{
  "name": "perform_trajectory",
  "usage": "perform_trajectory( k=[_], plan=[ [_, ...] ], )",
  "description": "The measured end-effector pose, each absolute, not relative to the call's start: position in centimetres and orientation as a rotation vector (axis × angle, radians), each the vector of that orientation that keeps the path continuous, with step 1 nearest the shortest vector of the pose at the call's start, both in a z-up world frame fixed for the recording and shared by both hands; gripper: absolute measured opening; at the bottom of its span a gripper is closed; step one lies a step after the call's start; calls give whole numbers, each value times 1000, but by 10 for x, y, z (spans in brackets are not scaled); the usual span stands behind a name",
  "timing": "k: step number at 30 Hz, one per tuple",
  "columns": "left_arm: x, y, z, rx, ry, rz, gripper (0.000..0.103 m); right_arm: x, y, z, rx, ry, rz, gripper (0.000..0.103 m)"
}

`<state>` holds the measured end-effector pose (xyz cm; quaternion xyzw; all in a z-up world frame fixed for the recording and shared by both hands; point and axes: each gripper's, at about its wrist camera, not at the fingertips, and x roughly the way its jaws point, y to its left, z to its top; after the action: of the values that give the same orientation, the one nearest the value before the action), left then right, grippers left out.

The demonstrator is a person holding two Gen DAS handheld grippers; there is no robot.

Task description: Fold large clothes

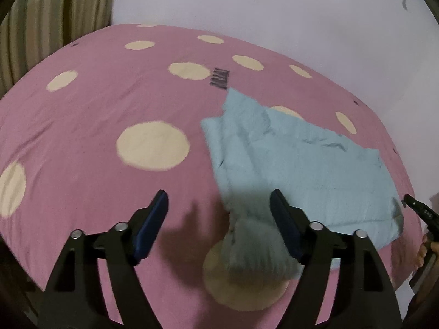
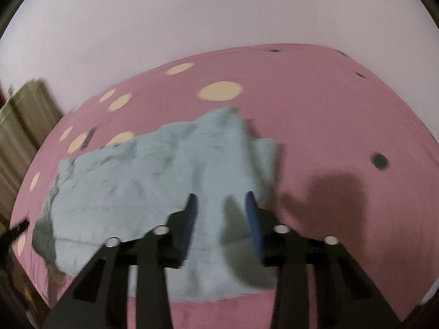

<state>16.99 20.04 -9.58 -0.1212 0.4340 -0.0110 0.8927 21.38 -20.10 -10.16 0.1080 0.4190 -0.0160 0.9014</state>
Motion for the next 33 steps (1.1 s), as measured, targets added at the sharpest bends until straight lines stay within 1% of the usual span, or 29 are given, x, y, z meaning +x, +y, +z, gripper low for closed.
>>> perform_trajectory(
  k=[2, 7, 14, 23, 29, 33],
  plan=[
    [184, 199, -97, -242, 921, -33, 78, 226, -177, -101, 203, 885, 32, 25],
    [218, 201, -107, -315, 1002, -86, 78, 253, -122, -103, 162, 911, 139, 25],
    [232, 195, -114, -272, 1023, -83, 78, 280, -68, -118, 133, 954, 217, 25],
    [249, 192, -132, -195, 1083, -49, 78, 290, -50, -162, 95, 1047, 198, 25],
    [261, 188, -144, -212, 1123, -64, 78, 292, -48, -169, 86, 1054, 197, 25],
    [266, 188, -156, -282, 1173, -97, 78, 292, -48, -170, 85, 1053, 198, 25]
  ],
)
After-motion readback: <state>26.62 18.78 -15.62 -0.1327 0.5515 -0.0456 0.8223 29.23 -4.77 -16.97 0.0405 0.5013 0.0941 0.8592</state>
